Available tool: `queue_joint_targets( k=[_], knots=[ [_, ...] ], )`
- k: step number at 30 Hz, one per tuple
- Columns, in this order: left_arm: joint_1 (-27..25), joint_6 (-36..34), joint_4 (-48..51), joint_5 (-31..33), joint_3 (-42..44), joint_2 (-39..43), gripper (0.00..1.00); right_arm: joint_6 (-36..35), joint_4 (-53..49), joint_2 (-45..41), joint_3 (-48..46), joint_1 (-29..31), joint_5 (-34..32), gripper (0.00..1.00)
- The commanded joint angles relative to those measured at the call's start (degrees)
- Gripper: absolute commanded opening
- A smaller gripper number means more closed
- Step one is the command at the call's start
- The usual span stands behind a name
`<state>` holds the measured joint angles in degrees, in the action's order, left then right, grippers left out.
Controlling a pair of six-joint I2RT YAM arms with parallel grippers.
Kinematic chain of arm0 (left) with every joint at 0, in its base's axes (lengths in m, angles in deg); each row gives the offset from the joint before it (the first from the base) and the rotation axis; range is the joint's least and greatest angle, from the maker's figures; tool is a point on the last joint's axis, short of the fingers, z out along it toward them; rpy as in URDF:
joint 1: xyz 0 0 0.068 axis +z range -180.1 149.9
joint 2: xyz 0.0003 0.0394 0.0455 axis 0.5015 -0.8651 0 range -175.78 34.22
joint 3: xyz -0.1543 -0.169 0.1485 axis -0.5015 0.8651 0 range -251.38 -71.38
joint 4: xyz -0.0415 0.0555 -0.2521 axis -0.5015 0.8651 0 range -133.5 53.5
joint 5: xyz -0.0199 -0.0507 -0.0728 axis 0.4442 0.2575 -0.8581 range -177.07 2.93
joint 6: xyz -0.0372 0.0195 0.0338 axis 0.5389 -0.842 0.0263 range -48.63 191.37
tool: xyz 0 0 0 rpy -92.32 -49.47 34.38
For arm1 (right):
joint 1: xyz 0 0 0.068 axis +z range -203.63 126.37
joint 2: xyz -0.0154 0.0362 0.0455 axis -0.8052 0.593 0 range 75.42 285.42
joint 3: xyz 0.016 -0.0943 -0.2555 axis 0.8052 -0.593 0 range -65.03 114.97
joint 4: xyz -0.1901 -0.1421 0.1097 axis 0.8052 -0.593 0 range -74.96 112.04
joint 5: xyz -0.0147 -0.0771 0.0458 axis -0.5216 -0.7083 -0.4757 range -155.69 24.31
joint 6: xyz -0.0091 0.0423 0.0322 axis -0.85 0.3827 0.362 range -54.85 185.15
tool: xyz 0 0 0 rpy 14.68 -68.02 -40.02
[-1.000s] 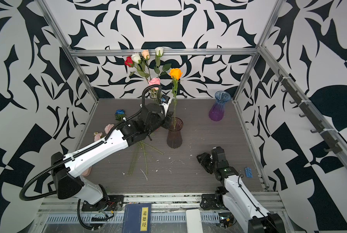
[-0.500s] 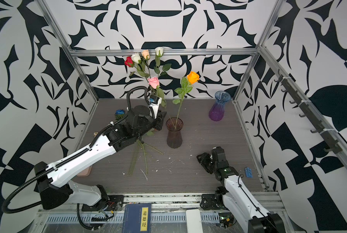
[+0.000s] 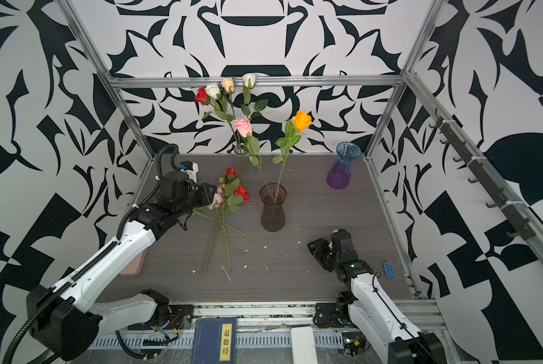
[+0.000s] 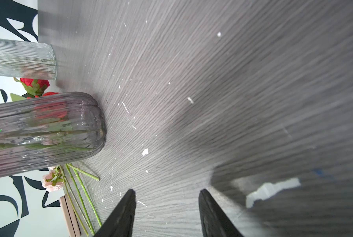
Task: Arrange the flowers into the vase
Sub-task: 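Release the orange rose and move the left gripper back to the bunch, then grasp the red rose stem in the bunch with the left gripper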
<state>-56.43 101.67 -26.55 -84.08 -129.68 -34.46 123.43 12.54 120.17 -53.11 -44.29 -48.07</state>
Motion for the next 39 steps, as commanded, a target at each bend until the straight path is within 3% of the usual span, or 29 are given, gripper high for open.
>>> queue_joint_targets(
  k=[1,14,21,39],
  knots=[
    [0.57,0.21,-0.30,-6.12,1.83,-2.64,0.33,-0.88,1.15,0.25,-0.03,-0.29,0.21,0.53],
    [1.19,-7.76,4.73,-4.55,-4.90,-21.38,0.28,-0.80,1.06,0.33,0.03,-0.33,0.21,0.53],
    [1.78,-8.42,2.76,-1.25,-4.00,-25.18,0.28,-0.89,1.41,1.04,0.11,-0.29,0.34,0.53],
    [3.30,-9.09,2.56,-0.09,-6.65,-31.61,0.28,-1.06,2.16,2.32,0.38,-0.29,0.50,0.53]
  ],
)
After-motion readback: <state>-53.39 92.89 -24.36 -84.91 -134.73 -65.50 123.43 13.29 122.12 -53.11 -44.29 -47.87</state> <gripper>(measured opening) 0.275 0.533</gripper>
